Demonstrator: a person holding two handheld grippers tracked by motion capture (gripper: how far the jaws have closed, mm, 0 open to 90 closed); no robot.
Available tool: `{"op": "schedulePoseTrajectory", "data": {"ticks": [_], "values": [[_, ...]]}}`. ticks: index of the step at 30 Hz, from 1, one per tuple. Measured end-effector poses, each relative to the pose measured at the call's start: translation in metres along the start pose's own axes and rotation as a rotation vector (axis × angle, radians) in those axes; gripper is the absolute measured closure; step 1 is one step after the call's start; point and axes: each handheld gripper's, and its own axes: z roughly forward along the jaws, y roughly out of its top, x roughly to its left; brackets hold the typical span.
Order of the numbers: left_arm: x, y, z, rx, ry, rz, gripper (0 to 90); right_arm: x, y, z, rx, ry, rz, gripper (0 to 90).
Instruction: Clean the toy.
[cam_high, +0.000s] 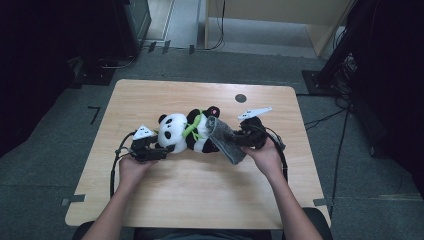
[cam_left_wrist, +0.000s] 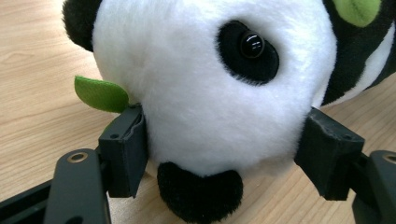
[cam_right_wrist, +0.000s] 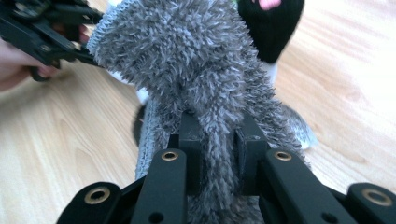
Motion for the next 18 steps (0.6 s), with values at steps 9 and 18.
{"op": "schedulePoseTrajectory", "data": {"ticks": [9, 18], "values": [[0.000, 0.004, 0.000, 0.019, 0.000, -0.009, 27.4, 0.041, 0.021, -0.012, -0.027, 0.064, -0.103, 77.5], [0.000, 0.005, -0.001, 0.026, 0.001, -0.004, 28.7, 0.082, 0.026, 0.022, 0.014, 0.161, -0.184, 77.4]]}}
